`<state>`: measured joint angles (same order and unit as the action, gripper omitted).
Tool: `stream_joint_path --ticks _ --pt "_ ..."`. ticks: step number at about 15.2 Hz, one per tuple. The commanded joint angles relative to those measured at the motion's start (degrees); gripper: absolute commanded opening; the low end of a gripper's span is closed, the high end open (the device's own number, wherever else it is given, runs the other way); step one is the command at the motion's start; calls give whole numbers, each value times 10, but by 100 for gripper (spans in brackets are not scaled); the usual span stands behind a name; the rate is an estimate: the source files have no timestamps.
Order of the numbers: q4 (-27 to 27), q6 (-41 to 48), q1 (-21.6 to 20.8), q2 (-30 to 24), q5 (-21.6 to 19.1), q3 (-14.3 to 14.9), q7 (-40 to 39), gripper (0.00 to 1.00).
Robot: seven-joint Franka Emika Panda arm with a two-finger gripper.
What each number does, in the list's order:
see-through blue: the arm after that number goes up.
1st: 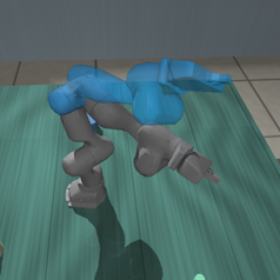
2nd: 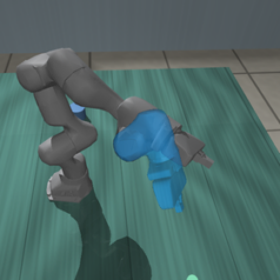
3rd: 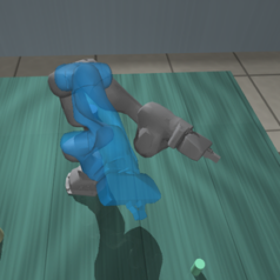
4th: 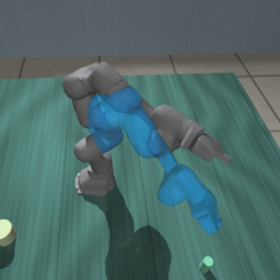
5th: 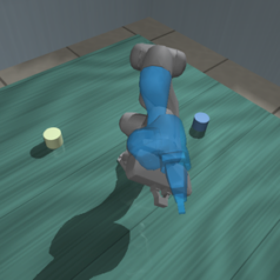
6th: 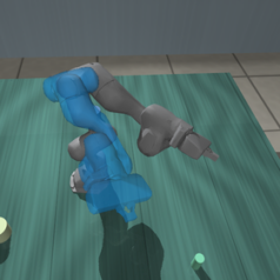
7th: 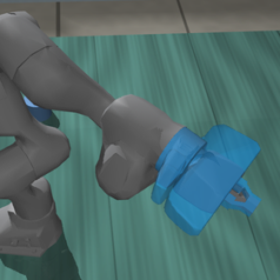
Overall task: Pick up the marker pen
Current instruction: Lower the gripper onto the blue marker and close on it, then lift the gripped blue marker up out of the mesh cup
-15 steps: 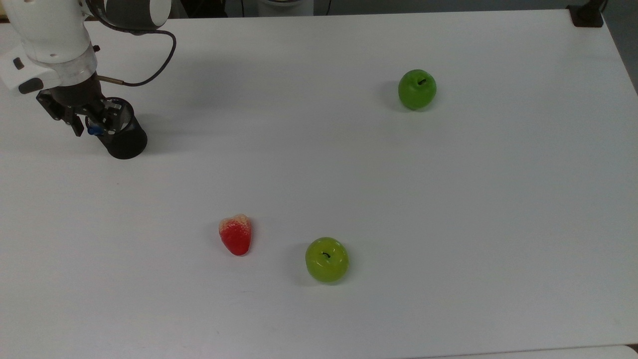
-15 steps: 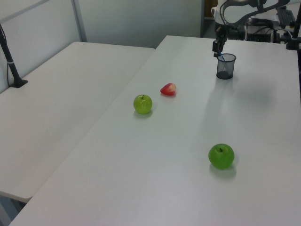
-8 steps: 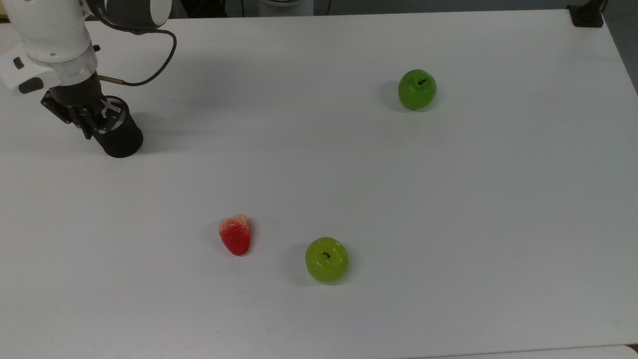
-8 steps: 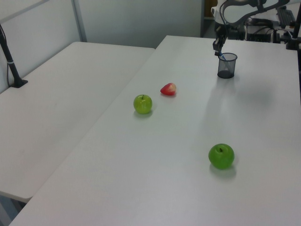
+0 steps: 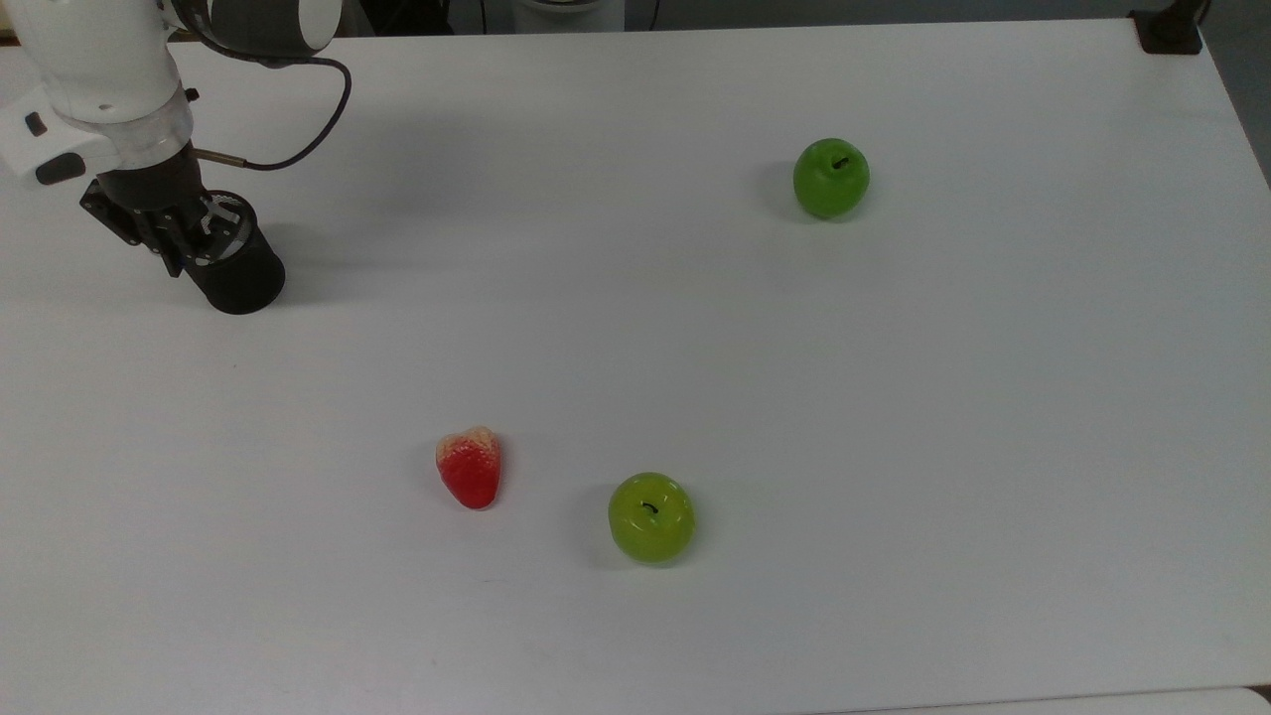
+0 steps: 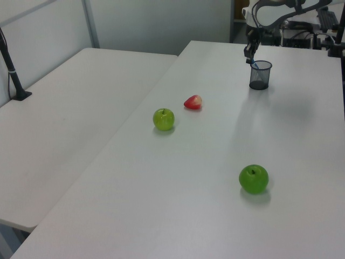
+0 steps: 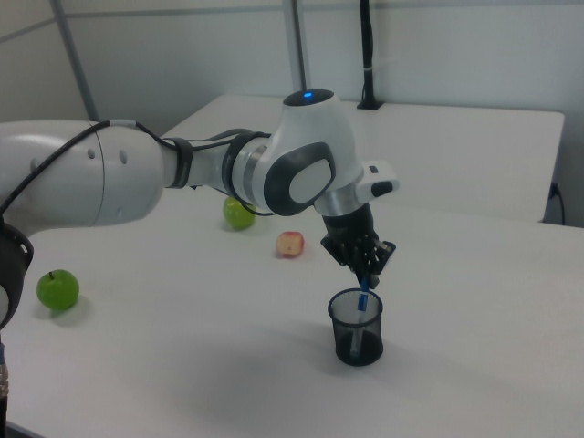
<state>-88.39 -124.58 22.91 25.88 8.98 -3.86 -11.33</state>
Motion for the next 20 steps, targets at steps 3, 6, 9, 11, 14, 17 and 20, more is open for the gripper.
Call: stream_joint_path --ticks 3,6,9,11,14,17,20 --pt "-11 -7 2 -47 -34 1 -7 5" --pt "-2 19 5 -73 -51 1 -8 5" --pt "9 23 6 -105 -75 1 -7 5" --pt "9 23 6 -133 -88 3 -8 5" --pt "7 23 0 -138 -89 1 -4 5" --pt "2 24 -19 -138 -89 -8 18 5" --pt "2 50 -70 -139 -87 -8 60 6"
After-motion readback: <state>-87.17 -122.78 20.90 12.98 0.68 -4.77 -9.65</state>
